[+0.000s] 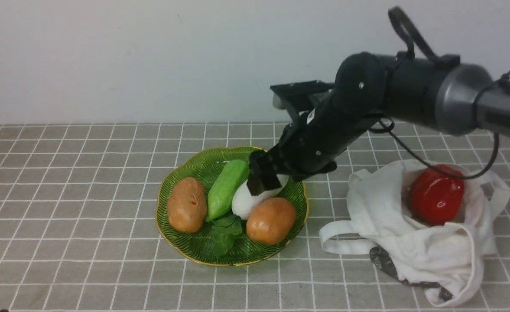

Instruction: Take vegetables from bag on grey coffee tablecloth place on plate.

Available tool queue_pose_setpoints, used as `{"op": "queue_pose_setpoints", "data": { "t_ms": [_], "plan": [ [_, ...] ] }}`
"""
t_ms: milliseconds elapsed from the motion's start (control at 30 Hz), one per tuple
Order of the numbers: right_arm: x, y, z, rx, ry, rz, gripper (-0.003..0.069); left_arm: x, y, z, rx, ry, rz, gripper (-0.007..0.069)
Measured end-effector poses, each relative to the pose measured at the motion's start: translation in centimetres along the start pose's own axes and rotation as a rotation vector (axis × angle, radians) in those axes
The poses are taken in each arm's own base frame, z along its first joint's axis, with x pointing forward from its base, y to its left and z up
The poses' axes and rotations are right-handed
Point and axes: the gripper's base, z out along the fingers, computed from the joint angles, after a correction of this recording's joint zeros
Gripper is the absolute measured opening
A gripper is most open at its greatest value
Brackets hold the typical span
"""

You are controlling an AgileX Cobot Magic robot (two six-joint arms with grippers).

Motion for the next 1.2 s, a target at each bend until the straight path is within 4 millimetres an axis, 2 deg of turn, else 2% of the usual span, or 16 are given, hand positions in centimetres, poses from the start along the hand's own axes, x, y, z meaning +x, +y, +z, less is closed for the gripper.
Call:
{"op": "queue_pose_setpoints", "data": {
  "t_ms": [33,133,167,267,333,367,400,433,500,533,667,700,833,933,1033,1200],
  "plan": [
    [-0.2,0.0,-0.4,0.005,-0.006,-0.003,0.0631,0.0,0.0,0.0,0.0,0.0,0.0,-0.0005],
    [-1.4,0.7,-7.5,0.109,-0.176,-0.049,0.0425,0.0,0.0,0.0,0.0,0.0,0.0,-0.0005],
    [-1.5,0.8,-8.4,0.115,-0.197,-0.052,0.041,0.0,0.0,0.0,0.0,0.0,0.0,-0.0005],
    [-0.7,1.0,-16.7,0.246,-0.366,-0.07,0.0125,0.0,0.0,0.0,0.0,0.0,0.0,-0.0005],
    [0.4,1.1,-20.8,0.297,-0.44,-0.06,0.0046,0.0,0.0,0.0,0.0,0.0,0.0,-0.0005],
    [1.2,1.2,-23.0,0.314,-0.482,-0.048,0.002,0.0,0.0,0.0,0.0,0.0,0.0,-0.0005],
    [1.3,1.3,-23.4,0.317,-0.491,-0.045,0.0016,0.0,0.0,0.0,0.0,0.0,0.0,-0.0005],
    [2.8,1.6,-26.8,0.326,-0.575,-0.027,-0.0003,0.0,0.0,0.0,0.0,0.0,0.0,-0.0005],
    [4.2,1.8,-29.1,0.325,-0.638,-0.02,-0.0008,0.0,0.0,0.0,0.0,0.0,0.0,-0.0005],
    [6.5,2.1,-31.6,0.311,-0.729,-0.018,-0.0013,0.0,0.0,0.0,0.0,0.0,0.0,-0.0005],
    [14.0,2.3,-36.4,0.268,-1.003,-0.025,-0.0015,0.0,0.0,0.0,0.0,0.0,0.0,-0.0005],
    [14.4,2.3,-36.2,0.265,-1.011,-0.028,-0.0015,0.0,0.0,0.0,0.0,0.0,0.0,-0.0005],
    [20.7,1.9,-37.0,0.226,-1.228,-0.048,-0.0015,0.0,0.0,0.0,0.0,0.0,0.0,-0.0005],
    [24.6,1.3,-35.6,0.19,-1.278,-0.026,-0.0015,0.0,0.0,0.0,0.0,0.0,0.0,-0.0005],
    [27.1,0.8,-33.7,0.156,-1.268,0.015,-0.0015,0.0,0.0,0.0,0.0,0.0,0.0,-0.0005],
    [28.8,0.1,-30.9,0.148,-1.233,0.024,-0.0015,0.0,0.0,0.0,0.0,0.0,0.0,-0.0005]
  ]
}}
